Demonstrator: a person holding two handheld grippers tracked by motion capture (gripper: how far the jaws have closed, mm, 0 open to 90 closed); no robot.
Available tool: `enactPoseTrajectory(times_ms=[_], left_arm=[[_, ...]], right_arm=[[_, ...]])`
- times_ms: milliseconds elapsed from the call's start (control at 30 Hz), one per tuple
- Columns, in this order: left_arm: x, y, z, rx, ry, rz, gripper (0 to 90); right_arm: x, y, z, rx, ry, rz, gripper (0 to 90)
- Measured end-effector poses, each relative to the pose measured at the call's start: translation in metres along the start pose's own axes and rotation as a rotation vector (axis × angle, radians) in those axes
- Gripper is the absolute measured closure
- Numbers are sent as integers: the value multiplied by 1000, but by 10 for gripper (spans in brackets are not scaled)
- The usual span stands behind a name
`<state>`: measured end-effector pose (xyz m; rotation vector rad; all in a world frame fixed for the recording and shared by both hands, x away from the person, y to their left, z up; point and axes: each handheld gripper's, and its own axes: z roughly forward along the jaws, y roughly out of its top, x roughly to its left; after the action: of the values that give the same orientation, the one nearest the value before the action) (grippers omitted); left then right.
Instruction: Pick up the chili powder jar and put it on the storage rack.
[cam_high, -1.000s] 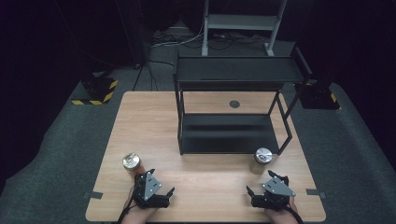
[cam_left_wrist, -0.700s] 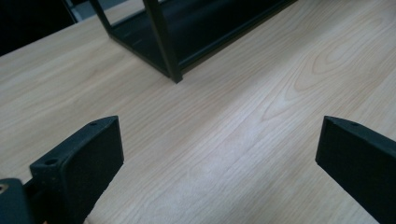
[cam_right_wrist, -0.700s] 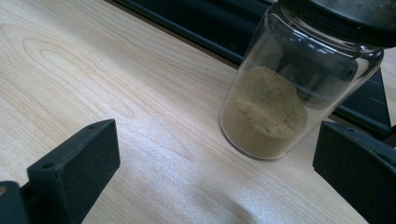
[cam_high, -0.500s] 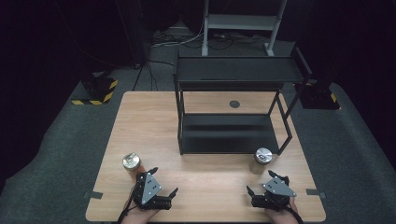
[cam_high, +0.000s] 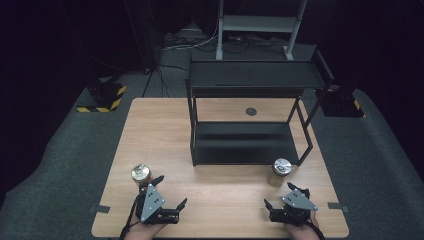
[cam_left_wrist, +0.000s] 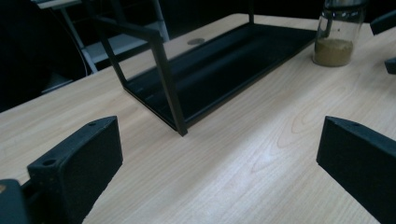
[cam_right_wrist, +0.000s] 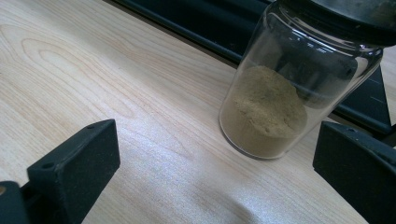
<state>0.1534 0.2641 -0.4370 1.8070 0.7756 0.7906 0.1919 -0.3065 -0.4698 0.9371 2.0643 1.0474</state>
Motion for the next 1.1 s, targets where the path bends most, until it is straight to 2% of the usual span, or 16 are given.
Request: enactPoseTrajectory(times_ms=[533, 1100], left_arm=[[12, -2, -19, -42, 100, -5, 5], [29, -15, -26, -46, 174, -52, 3]], right_arm=[[0, 0, 0, -1, 1, -2, 0], [0, 0, 0, -3, 2, 1, 0]])
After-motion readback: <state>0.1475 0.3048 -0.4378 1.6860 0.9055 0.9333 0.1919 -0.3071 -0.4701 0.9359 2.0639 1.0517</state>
